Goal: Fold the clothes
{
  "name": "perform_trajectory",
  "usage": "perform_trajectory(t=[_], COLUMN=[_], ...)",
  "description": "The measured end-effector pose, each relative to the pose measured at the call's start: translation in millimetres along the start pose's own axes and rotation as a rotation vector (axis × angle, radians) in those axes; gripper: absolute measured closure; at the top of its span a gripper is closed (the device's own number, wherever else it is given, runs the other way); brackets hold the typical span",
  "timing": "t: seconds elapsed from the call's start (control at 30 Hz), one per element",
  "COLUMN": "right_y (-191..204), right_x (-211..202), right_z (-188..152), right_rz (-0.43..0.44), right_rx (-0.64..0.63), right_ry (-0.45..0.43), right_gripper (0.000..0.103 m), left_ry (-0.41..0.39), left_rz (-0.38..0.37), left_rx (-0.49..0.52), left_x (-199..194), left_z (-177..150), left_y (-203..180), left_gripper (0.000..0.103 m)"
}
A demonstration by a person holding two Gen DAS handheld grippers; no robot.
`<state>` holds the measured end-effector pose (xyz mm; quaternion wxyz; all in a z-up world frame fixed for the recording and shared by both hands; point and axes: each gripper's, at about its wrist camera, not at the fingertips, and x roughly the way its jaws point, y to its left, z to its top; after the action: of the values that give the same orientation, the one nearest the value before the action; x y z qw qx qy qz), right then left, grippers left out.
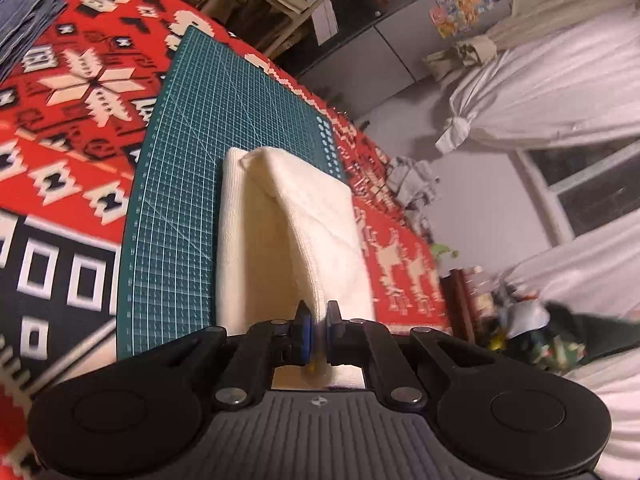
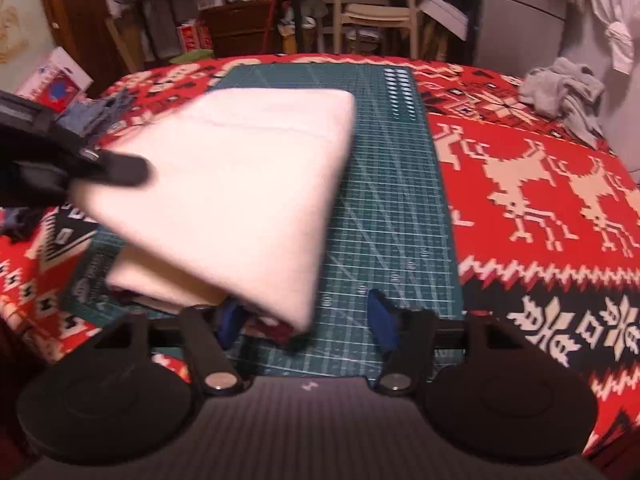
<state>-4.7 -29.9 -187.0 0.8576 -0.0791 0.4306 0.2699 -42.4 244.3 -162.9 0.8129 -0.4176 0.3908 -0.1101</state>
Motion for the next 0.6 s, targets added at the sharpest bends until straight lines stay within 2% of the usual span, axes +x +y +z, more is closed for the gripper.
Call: perform_trajectory(t=[0.17, 0.3, 0.43, 0.6], right_y=[0, -1, -6, -19], right_x=[-3, -4, -6, -31], right_z=[-1, -2, -1, -7], right_rz=[0.003, 0.008, 0.027, 0.042], right_rx=[0.003, 0.0, 0.017, 0.074], right_ry=[-0.004, -0.003, 0.011, 0.003], right_gripper=[0.029, 0.029, 0.03, 0.031], left_ry=[0.004, 0.001, 0.014, 0.014], left_rz=[0.022, -0.03, -0.033, -0.048], left_rx=[-0.108, -0.168, -0.161, -0.181], left_x=[7, 15, 14, 15], left_z=[-21, -28, -26, -25], left_y=[32, 48, 49, 51], left_gripper=[0.096, 0.096, 0.096, 0.095])
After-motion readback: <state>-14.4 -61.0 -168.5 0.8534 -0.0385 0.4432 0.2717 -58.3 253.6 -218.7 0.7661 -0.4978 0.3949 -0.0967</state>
